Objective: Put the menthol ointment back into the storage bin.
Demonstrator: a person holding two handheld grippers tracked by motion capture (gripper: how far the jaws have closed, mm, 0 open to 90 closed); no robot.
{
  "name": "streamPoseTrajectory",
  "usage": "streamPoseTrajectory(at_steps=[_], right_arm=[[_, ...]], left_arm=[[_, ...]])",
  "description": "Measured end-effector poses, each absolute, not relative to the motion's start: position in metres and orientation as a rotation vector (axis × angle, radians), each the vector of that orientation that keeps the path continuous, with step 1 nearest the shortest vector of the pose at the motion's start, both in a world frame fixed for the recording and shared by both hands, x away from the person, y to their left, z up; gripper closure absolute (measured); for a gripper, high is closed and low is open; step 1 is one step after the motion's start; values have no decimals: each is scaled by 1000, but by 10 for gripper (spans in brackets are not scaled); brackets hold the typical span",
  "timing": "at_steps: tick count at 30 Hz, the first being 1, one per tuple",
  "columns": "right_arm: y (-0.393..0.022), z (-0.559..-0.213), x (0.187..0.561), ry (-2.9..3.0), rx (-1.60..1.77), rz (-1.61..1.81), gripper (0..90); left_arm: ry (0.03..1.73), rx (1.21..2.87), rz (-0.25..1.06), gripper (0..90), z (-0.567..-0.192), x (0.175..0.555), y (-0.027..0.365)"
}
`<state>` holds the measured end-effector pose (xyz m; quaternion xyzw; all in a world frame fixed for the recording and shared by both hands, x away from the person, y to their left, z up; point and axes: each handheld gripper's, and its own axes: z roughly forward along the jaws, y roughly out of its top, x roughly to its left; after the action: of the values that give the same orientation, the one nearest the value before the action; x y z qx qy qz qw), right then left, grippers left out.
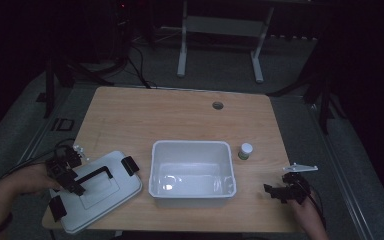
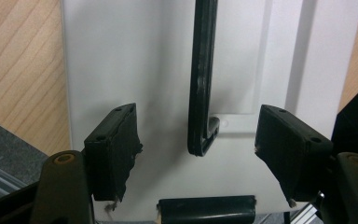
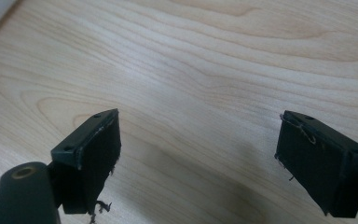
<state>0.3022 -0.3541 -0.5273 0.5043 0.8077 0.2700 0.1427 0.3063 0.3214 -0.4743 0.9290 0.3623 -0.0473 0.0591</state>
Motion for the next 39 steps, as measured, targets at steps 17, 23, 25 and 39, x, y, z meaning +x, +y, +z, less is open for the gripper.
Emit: streamPoseTrajectory(at_steps=[17, 23, 25, 39], right_arm=[[-338, -504, 342, 2586, 1468, 358, 124], [-333, -496, 358, 2649, 1467, 236, 126], [-332, -493, 363, 2672, 1472, 246, 124], [-308, -469, 396, 2724, 1470, 281, 127]], left_arm=[[1103, 2824, -138, 304, -471, 302, 326], [1105, 2820, -143, 304, -470, 302, 327], [1098, 2831, -138, 305, -469, 302, 325], [1091, 2828, -137, 312, -470, 303, 325]])
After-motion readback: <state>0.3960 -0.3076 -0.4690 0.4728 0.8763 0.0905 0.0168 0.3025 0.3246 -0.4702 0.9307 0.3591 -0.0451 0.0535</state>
